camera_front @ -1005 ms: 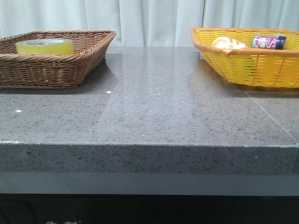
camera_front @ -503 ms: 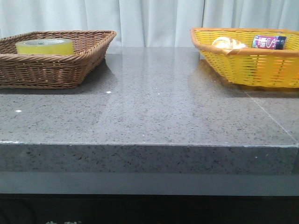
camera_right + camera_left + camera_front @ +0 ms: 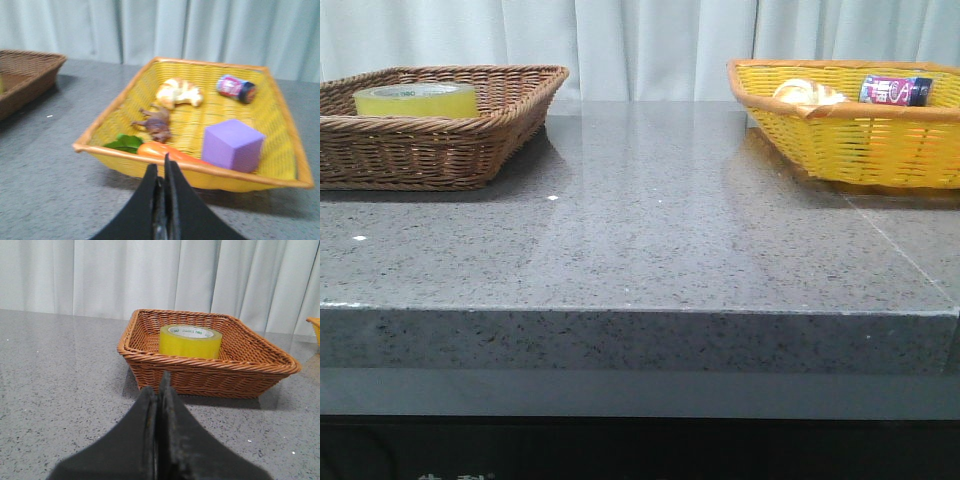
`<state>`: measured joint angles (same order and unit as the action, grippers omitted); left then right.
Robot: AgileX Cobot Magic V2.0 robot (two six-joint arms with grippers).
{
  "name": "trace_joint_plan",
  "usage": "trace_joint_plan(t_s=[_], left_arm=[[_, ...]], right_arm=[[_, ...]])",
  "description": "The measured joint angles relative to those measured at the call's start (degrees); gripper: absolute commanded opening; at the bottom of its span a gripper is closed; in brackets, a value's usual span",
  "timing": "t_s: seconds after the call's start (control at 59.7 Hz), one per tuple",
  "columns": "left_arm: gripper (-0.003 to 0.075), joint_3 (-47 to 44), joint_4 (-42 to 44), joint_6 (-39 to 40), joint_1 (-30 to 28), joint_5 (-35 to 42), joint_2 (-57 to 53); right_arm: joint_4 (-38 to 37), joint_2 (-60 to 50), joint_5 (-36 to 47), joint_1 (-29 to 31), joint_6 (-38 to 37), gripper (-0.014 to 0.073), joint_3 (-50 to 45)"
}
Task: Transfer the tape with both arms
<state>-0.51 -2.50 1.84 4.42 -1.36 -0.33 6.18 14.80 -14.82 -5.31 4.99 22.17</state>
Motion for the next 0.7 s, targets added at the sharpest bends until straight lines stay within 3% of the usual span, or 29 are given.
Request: trace_joint_plan(t_s=[0.318,0.704], left_arm=[[-0.002,0.0,0.0,0.0,0.0,0.0,0.0],[-0.002,0.0,0.0,0.0,0.0,0.0,0.0]], right_arm=[[3.6,-14.4,5.2,3.2,0.1,-0.0068,-17.6],[3.8,-15.4,10.9,3.8,0.1,-0.0068,-23.8]])
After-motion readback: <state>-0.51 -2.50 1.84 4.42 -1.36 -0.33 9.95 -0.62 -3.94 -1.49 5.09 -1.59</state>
